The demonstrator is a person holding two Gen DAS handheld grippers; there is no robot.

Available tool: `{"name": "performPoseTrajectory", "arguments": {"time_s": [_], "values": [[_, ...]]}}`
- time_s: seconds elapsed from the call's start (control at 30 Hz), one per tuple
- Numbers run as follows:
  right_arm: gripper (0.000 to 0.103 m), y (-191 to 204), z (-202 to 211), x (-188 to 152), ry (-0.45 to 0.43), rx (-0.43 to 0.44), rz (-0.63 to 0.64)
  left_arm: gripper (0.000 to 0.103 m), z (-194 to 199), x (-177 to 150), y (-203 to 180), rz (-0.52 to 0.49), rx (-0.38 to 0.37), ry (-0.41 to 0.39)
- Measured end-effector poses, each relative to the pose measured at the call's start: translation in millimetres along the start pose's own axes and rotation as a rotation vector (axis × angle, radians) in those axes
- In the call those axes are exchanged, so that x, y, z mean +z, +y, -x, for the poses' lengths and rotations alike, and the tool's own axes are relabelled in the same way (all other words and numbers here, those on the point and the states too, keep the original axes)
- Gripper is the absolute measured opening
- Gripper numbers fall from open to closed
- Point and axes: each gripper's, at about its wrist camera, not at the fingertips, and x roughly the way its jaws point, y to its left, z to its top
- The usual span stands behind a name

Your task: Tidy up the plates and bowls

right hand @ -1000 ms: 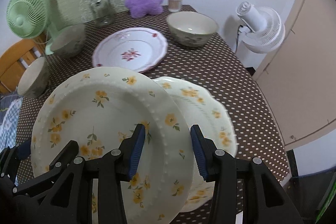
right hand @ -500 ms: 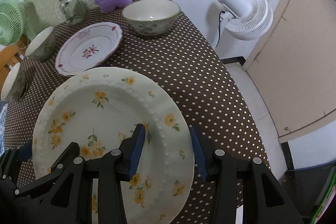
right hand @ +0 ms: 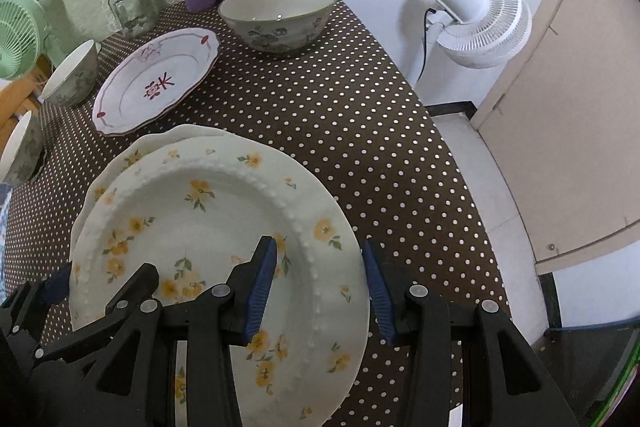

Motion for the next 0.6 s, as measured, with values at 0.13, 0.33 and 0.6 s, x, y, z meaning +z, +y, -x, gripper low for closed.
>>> {"name": "performPoseTrajectory", "arguments": {"time_s": [0.13,0.33,0.6], "values": [[0.048,0.0,-2.6,0.0,0.005,0.008,0.002,0.076,-0.1,-0.8,-2.4,-0.001,0.010,-0.008],[0.048,-1.9,-3.3,-1.4,0.007,0.023,0.006,0.076,0.2,-1.2,-2.9,-0.001,0.023,-0.011],[0.036,-2.9,-2.7,-1.5,0.013,0.025,0.033,0.080,1.1,-3.6,-7.8,-0.042,0.088,0.000]]}}
